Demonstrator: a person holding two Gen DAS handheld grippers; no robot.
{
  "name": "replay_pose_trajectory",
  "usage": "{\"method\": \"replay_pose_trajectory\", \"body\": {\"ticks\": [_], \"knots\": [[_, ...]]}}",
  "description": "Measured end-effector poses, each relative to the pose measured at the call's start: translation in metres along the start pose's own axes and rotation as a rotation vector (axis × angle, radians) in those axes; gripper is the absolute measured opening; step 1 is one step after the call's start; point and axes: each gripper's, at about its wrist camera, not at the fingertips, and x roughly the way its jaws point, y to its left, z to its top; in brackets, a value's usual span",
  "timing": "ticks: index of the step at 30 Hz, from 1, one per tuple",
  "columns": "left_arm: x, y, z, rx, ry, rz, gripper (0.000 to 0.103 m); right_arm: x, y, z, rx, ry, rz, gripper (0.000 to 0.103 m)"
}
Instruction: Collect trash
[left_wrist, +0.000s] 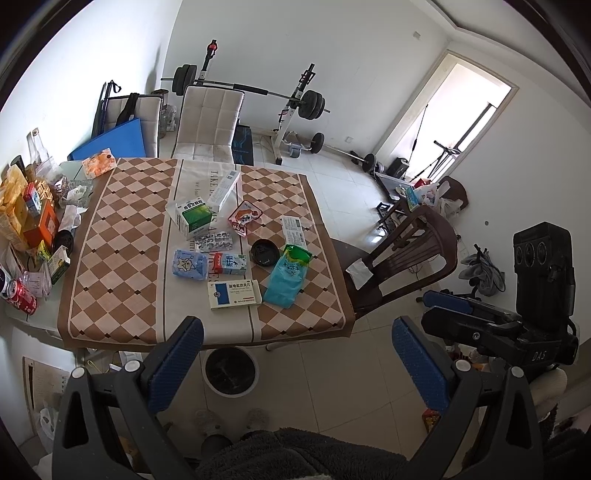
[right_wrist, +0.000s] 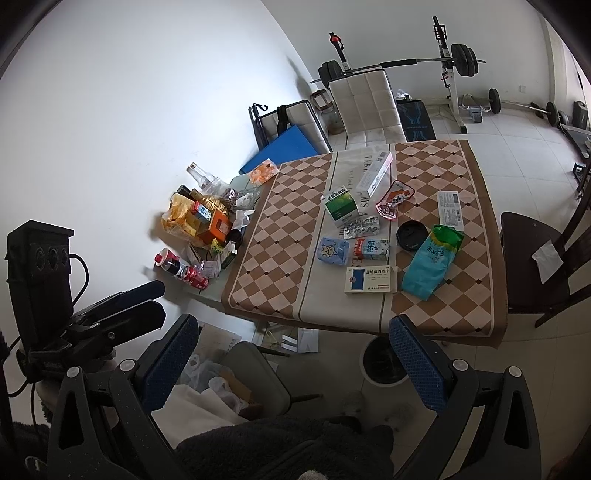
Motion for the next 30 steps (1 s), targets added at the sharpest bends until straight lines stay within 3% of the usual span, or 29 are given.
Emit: {"method": "replay_pose_trajectory", "body": {"ticks": [17,22,26,30], "knots": [[0.000,0.000,-0.001,0.000,0.000,-0.001,0.103,0.002,0.005,-0.004,0.001,0.000,0.003,0.103],[-0.005,-0.024,-0.005,-0.002,0.010,0.011,0.103,0.006,0.010,-0.007,0.019,0.003,-0.003,0.103],[0.011,-0.017,0.001,0.013,-0.007,0.168,0.103,0.011,0.009,-0.002,0.073,-0.012,-0.032,0.103],[0.054,0.009,0.010,0.012,0.009,0.374,0.103,0.036,-0.015,0.006,0.167,-0.035,-0.139,0.103]]}}
